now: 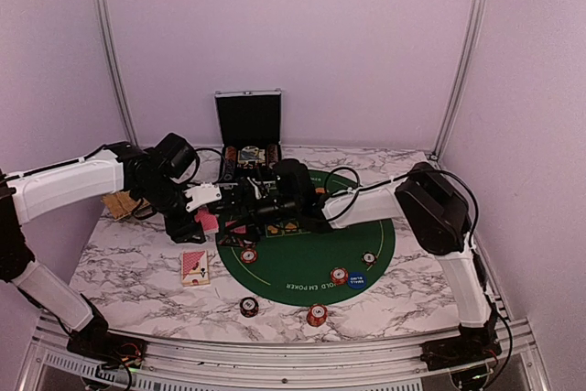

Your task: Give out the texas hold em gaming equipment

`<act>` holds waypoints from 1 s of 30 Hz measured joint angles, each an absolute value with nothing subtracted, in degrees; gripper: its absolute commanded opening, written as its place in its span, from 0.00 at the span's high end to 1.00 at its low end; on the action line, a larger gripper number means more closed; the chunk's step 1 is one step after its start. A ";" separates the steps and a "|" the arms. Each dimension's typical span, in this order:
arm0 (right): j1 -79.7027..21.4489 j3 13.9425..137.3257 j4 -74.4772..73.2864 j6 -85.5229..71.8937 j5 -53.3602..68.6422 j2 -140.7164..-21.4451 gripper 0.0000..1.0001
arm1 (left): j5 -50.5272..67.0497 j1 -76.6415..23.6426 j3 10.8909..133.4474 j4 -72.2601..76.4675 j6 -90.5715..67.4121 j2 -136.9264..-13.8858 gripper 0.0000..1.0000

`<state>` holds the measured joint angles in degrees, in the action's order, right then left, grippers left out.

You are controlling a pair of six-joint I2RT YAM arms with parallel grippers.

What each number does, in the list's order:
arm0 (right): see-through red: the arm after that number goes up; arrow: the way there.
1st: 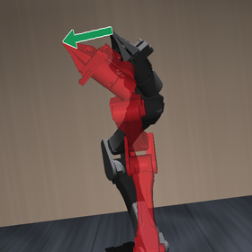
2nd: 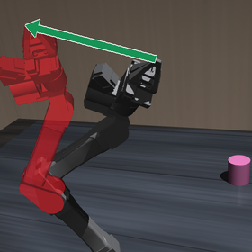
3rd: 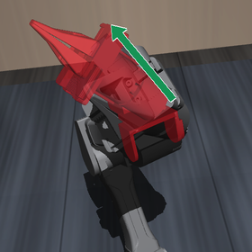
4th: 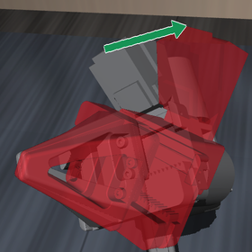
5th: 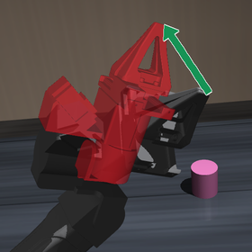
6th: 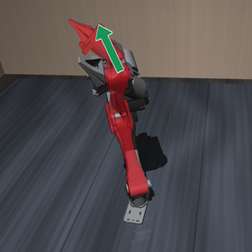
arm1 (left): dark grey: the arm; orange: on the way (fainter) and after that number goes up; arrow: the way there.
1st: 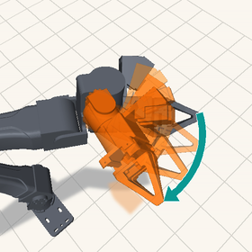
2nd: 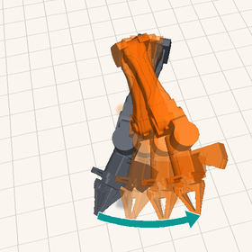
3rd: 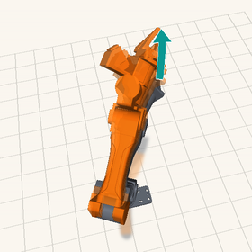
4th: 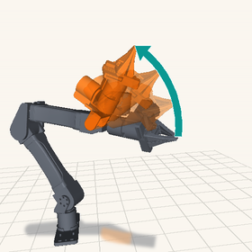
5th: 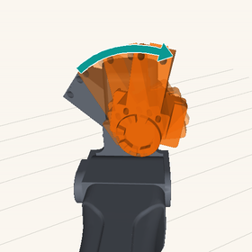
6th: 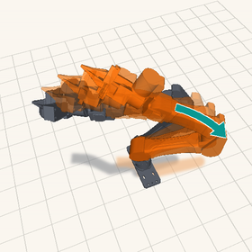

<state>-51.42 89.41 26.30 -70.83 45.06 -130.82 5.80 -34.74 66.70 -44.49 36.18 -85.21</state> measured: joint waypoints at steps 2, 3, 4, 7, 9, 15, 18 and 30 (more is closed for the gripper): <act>-51.51 90.32 26.59 -71.31 45.19 -131.85 0.07 | 5.85 -34.57 66.72 -44.38 36.16 -85.21 1.00; -51.66 90.80 26.74 -71.64 45.21 -132.40 0.07 | 6.02 -34.61 66.78 -44.25 36.14 -85.21 1.00; -51.83 91.15 26.92 -71.92 45.30 -132.81 0.07 | 6.09 -34.63 66.81 -44.16 36.14 -85.21 1.00; -52.69 92.20 28.14 -73.21 45.95 -134.04 0.07 | 6.48 -34.83 66.92 -44.14 36.10 -85.21 1.00; -53.23 92.36 29.91 -74.46 46.24 -134.61 0.08 | 6.70 -34.87 67.48 -44.12 35.94 -85.21 1.00; -53.74 92.44 33.28 -77.01 46.65 -135.24 0.08 | 7.55 -34.87 68.97 -44.01 35.33 -85.21 1.00; -53.78 92.86 35.24 -78.48 47.05 -135.63 0.09 | 7.88 -34.87 69.32 -43.99 35.27 -85.21 1.00; -53.58 95.44 32.03 -77.49 45.25 -136.05 0.18 | 8.10 -34.87 69.38 -44.01 35.22 -84.95 1.00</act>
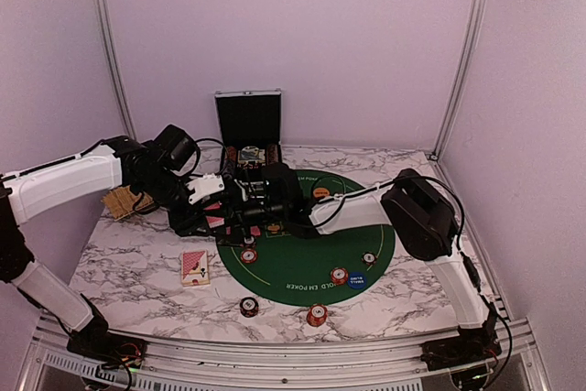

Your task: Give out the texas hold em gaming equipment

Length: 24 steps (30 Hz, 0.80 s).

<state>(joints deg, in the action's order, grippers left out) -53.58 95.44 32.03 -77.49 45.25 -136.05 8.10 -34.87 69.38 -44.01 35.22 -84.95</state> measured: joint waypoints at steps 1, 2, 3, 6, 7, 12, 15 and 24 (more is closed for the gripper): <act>-53.41 95.07 31.81 -77.34 44.86 -136.05 0.20 | 8.10 -34.87 69.38 -44.01 35.22 -84.86 1.00; -53.36 94.83 31.88 -77.23 44.71 -136.05 0.21 | 8.10 -34.87 69.36 -44.03 35.22 -84.71 1.00; -53.34 94.72 31.97 -76.93 44.51 -136.03 0.22 | 8.08 -34.87 69.25 -44.18 35.22 -84.71 1.00; -53.28 94.19 32.16 -76.42 44.27 -135.59 0.26 | 8.10 -34.92 69.21 -44.21 35.24 -84.71 1.00; -53.25 93.84 32.21 -76.40 44.23 -135.35 0.27 | 8.12 -34.94 69.19 -44.21 35.24 -84.68 1.00; -52.80 91.02 32.56 -76.16 43.68 -133.16 0.33 | 8.34 -35.00 68.86 -44.10 35.33 -84.60 1.00; -52.18 89.71 32.45 -75.50 43.42 -132.16 0.39 | 8.03 -34.98 68.36 -44.07 35.35 -84.38 1.00; -51.03 87.79 31.64 -73.65 43.35 -129.86 0.60 | 6.98 -34.98 67.59 -44.07 35.38 -84.27 1.00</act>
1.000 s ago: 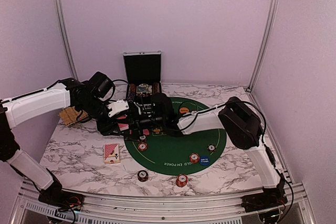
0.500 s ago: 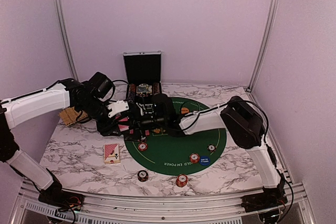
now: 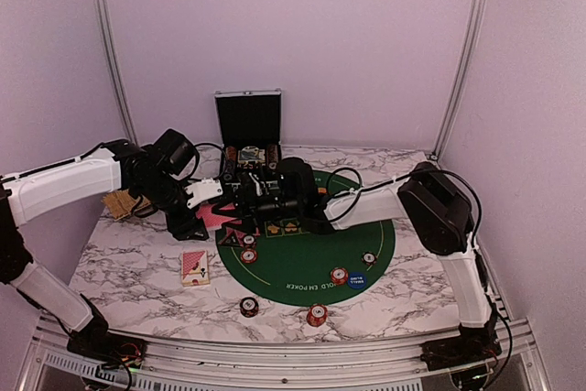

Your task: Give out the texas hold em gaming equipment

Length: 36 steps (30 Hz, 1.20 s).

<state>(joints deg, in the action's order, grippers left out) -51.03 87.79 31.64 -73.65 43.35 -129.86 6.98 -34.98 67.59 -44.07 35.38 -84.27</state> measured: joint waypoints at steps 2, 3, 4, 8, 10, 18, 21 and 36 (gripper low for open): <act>-51.00 87.55 31.03 -73.23 43.27 -129.29 0.62 | 6.92 -34.98 67.46 -43.97 35.40 -84.27 1.00; -50.98 87.42 30.72 -72.97 43.27 -129.03 0.63 | 6.87 -34.98 67.31 -43.97 35.44 -84.27 1.00; -50.94 87.31 30.46 -72.75 43.18 -128.86 0.64 | 6.76 -34.98 67.20 -43.99 35.51 -84.27 1.00; -50.70 86.67 29.04 -71.79 43.16 -128.22 0.74 | 6.48 -34.98 66.52 -43.90 35.57 -84.25 1.00; -50.57 86.46 28.49 -71.33 43.16 -128.01 0.79 | 6.35 -34.98 66.22 -43.90 35.57 -84.25 1.00; -49.74 86.30 25.15 -69.41 43.11 -125.86 0.94 | 6.00 -34.98 65.98 -43.75 35.57 -84.25 1.00; -49.19 86.30 23.83 -68.69 43.11 -124.92 1.00 | 5.96 -34.98 65.98 -43.72 35.57 -84.23 1.00; -39.46 78.72 18.76 -64.01 43.92 -116.97 1.00 | 5.91 -34.96 65.98 -43.68 35.55 -84.23 1.00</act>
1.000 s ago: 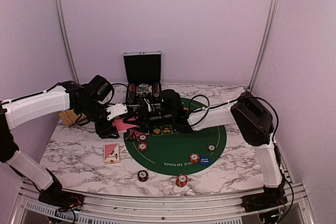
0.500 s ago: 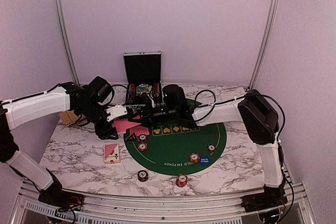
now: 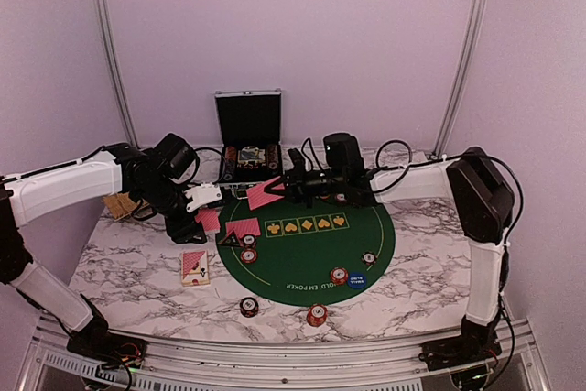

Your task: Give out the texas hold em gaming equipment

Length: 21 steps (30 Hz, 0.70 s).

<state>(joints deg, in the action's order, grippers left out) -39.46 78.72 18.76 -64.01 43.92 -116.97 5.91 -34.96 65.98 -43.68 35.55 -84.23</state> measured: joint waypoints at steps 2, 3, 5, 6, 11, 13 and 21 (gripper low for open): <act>-37.76 77.17 17.89 -62.96 44.16 -115.92 1.00 | 5.91 -34.96 65.98 -43.68 35.55 -84.23 1.00; -36.75 76.53 17.12 -62.24 44.23 -115.44 1.00 | 5.91 -34.96 65.98 -43.68 35.55 -84.23 1.00; -33.98 75.50 14.70 -60.03 44.07 -114.48 1.00 | 5.91 -34.96 65.98 -43.68 35.55 -84.23 1.00; -32.36 75.35 13.19 -58.63 43.79 -114.17 1.00 | 5.91 -34.96 65.98 -43.68 35.55 -84.23 1.00; -22.70 75.22 7.14 -52.42 41.21 -113.16 1.00 | 5.91 -34.87 65.98 -43.66 35.55 -84.16 1.00; -19.57 75.13 5.32 -50.54 39.86 -113.08 1.00 | 5.91 -34.87 65.98 -43.66 35.55 -84.16 1.00; -11.11 73.45 0.43 -45.06 34.39 -113.03 1.00 | 5.93 -34.87 65.98 -43.64 35.55 -84.16 1.00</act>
